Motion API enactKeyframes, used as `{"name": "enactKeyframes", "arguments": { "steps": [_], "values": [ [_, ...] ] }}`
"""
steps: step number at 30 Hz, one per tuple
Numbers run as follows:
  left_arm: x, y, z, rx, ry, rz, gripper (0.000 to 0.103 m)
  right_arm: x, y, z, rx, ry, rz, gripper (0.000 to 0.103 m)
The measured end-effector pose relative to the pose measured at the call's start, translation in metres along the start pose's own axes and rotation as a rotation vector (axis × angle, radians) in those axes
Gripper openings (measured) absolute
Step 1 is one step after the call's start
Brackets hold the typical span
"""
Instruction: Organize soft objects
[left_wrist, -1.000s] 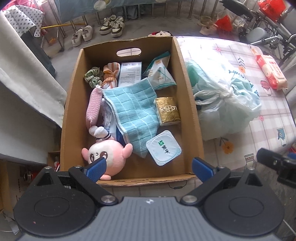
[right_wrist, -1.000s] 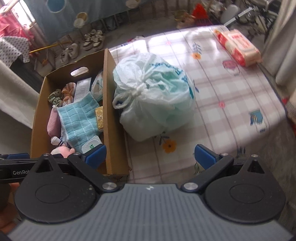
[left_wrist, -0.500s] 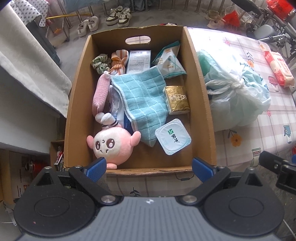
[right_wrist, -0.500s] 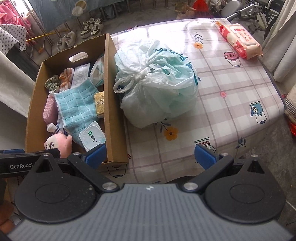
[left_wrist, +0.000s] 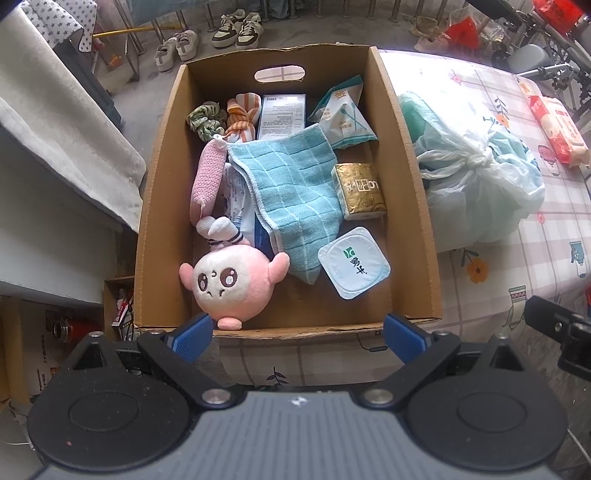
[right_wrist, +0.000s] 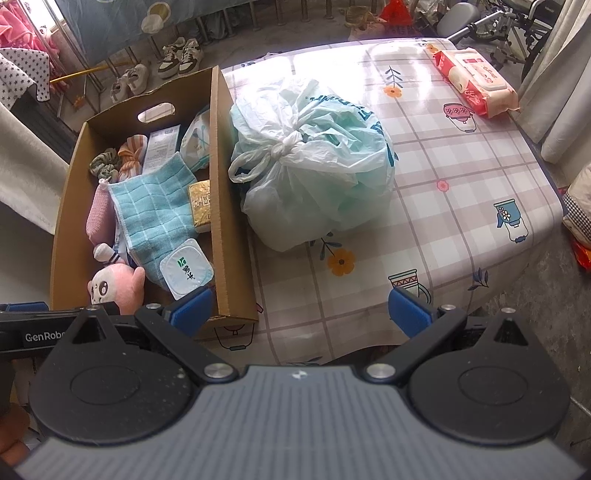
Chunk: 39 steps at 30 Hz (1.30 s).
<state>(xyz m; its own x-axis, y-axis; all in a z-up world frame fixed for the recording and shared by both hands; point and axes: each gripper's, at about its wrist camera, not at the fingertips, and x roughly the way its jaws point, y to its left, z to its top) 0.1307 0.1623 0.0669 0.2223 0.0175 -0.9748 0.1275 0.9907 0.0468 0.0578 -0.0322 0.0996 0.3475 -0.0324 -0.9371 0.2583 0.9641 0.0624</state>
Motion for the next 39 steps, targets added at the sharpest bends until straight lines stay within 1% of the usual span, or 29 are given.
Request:
{"name": "enactKeyframes", "arguments": {
  "steps": [12, 25, 39],
  "values": [
    [0.000, -0.001, -0.004, -0.001, 0.011, 0.012, 0.099, 0.004, -0.003, -0.002, 0.007, 0.017, -0.008, 0.102],
    [-0.001, -0.003, -0.010, -0.020, 0.024, 0.011, 0.099, 0.002, -0.006, -0.001, 0.006, 0.009, -0.016, 0.102],
    [-0.001, 0.000, -0.013, -0.013, 0.024, 0.017, 0.099, 0.001, -0.004, -0.004, 0.009, 0.006, -0.021, 0.102]
  ]
}}
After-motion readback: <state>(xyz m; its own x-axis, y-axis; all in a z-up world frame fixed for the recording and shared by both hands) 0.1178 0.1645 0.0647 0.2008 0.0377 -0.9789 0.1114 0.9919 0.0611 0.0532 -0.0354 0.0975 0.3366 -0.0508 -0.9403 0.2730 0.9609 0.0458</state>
